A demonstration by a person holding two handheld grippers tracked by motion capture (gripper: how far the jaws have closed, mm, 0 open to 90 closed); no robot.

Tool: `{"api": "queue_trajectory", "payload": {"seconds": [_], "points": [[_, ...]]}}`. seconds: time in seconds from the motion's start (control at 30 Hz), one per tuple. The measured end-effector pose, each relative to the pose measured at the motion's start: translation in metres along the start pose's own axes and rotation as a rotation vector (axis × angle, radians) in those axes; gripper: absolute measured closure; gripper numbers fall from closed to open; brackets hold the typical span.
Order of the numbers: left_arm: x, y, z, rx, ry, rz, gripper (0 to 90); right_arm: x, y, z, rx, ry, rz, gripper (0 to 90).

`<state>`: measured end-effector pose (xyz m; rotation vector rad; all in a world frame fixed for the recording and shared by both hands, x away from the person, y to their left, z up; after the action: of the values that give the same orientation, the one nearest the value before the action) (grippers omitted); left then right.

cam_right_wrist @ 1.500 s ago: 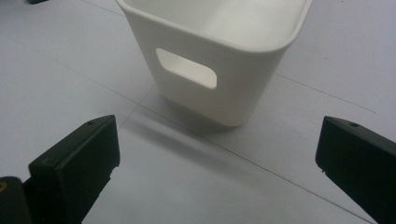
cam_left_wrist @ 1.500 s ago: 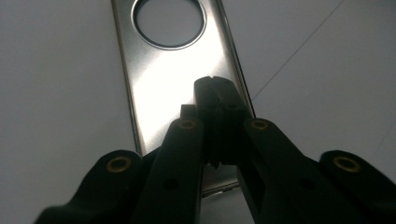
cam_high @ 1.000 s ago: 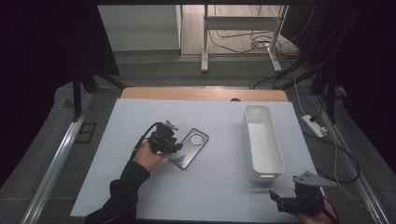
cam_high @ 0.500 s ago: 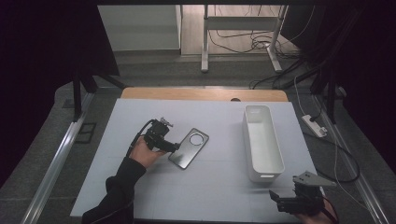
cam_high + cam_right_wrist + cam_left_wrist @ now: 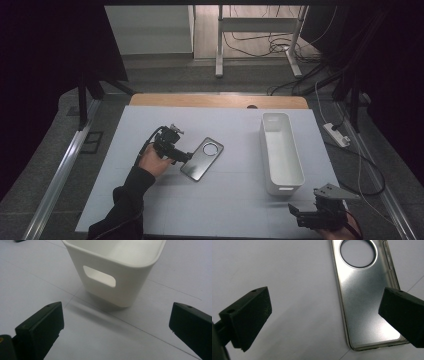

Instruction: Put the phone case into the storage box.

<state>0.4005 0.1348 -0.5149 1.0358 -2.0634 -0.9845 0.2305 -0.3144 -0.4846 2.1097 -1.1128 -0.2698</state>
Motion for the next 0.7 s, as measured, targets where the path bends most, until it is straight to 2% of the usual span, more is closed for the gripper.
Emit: {"api": "queue_trajectory", "payload": {"seconds": [0.1,0.27,0.37,0.7], "points": [[0.001,-0.005,0.002,-0.011,0.012,0.006,0.0,0.000,0.000,0.000,0.000,0.001,0.000,0.0],[0.001,-0.017,0.009,-0.045,-0.012,-0.001,0.0,0.000,0.000,0.000,0.000,-0.001,0.000,0.0],[0.002,-0.022,0.012,-0.053,-0.010,-0.001,0.0,0.000,0.000,0.000,0.000,0.000,-0.001,0.0],[0.006,-0.030,0.018,-0.096,-0.017,-0.043,0.0,0.000,0.000,0.000,0.001,0.001,-0.001,0.0]]}}
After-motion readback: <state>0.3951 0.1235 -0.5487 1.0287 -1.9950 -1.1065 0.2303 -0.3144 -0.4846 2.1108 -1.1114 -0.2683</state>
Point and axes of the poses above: each handheld gripper's, and its own axes: y roughly backward along the jaws, z roughly out of its underside, x roughly to its right, the point moved 2 cm from there along -y, roughly forward along the jaws, and after that the axes turned 10 degrees about y, right-handed, at the moved point
